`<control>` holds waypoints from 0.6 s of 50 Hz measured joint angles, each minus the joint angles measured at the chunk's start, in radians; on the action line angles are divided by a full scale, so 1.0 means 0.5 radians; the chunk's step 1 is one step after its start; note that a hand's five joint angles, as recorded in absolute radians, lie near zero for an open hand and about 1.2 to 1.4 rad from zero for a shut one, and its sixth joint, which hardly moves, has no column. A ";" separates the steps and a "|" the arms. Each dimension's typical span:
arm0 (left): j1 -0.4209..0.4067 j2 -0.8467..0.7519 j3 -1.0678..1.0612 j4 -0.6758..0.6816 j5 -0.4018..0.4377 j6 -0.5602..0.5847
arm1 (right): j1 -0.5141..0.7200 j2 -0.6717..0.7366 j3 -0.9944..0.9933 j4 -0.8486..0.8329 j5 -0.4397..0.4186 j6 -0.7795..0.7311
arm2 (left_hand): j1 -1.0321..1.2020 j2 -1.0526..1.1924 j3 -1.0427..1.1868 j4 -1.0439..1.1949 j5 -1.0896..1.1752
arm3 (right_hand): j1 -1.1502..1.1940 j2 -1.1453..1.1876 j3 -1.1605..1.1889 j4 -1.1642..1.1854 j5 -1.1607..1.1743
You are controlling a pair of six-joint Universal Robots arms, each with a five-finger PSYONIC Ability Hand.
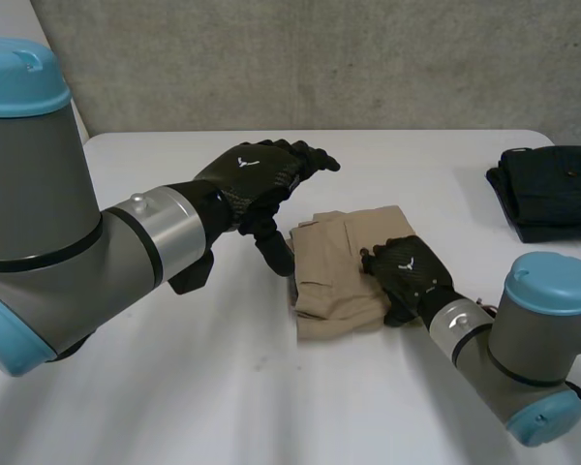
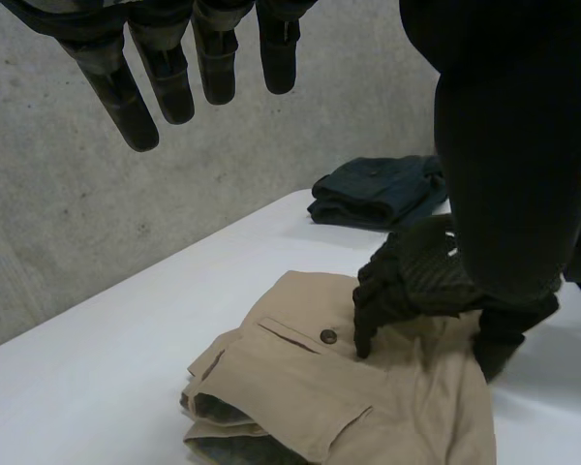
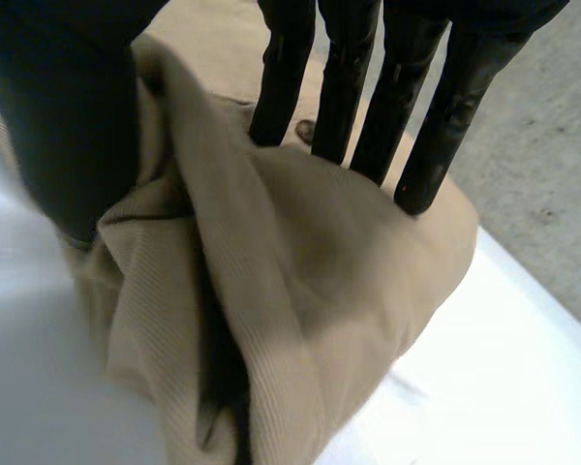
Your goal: Fold the laundry.
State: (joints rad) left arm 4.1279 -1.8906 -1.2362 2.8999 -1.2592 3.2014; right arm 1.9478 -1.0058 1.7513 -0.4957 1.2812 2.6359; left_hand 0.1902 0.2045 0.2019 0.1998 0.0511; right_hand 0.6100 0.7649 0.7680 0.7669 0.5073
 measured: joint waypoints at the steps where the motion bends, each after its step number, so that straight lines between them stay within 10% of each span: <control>1: 0.000 0.000 -0.001 0.001 0.000 0.000 | 0.000 0.003 -0.006 -0.005 0.001 0.000 | 0.000 0.000 0.000 0.000 0.000 | 0.000 0.000 0.000 0.000 0.000; 8: 0.000 0.009 -0.013 0.009 0.000 0.000 | -0.005 0.058 -0.134 -0.037 0.012 0.013 | 0.000 0.000 0.000 0.000 0.000 | 0.528 0.760 0.589 0.766 0.619; 30: 0.020 0.006 -0.017 0.022 -0.002 -0.004 | -0.487 0.420 -1.072 0.474 -0.101 -0.090 | 0.000 0.000 0.000 0.000 0.000 | 0.542 0.784 0.643 0.842 0.746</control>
State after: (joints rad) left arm 4.1378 -1.8879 -1.2446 2.9108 -1.2601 3.1992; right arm 1.7043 -0.7956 1.2153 -0.2587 1.2307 2.5910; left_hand 0.1902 0.2045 0.2018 0.1998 0.0511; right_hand 0.8810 1.1568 1.0894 1.1878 0.8804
